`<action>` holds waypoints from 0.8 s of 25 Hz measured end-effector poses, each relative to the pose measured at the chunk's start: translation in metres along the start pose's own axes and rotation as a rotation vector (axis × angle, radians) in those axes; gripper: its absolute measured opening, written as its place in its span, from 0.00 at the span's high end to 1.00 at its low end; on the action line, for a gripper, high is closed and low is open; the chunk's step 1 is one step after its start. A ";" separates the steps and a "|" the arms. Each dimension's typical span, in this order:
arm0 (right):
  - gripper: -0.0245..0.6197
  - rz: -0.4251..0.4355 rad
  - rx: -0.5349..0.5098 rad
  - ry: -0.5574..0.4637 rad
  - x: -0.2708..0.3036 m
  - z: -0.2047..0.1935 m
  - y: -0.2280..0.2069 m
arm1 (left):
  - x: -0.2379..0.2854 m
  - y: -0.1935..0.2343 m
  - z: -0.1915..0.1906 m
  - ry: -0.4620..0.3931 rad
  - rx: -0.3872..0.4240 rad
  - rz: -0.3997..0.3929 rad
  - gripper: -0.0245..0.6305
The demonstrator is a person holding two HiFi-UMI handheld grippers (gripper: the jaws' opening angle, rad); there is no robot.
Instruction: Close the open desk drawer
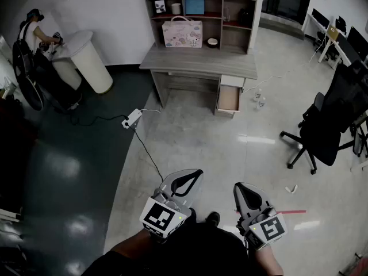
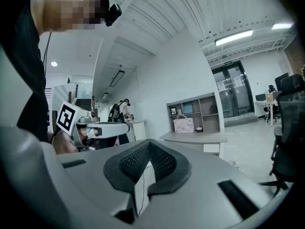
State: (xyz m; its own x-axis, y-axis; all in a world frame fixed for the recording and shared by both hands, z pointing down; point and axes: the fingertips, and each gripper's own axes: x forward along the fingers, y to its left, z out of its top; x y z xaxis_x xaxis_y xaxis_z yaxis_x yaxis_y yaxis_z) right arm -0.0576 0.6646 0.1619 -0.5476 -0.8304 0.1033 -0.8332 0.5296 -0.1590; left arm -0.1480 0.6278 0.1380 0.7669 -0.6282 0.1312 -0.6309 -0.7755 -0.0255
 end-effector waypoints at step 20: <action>0.94 -0.013 0.133 -0.060 -0.062 -0.003 -0.065 | 0.043 -0.046 0.003 0.022 0.027 0.034 0.95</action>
State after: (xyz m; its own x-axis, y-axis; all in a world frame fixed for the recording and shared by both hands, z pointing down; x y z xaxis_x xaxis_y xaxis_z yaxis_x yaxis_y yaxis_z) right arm 0.0301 0.6817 0.1684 -0.5277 -0.8481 0.0475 -0.8205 0.4944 -0.2871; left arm -0.0853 0.6361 0.1422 0.7422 -0.6528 0.1520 -0.6527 -0.7554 -0.0573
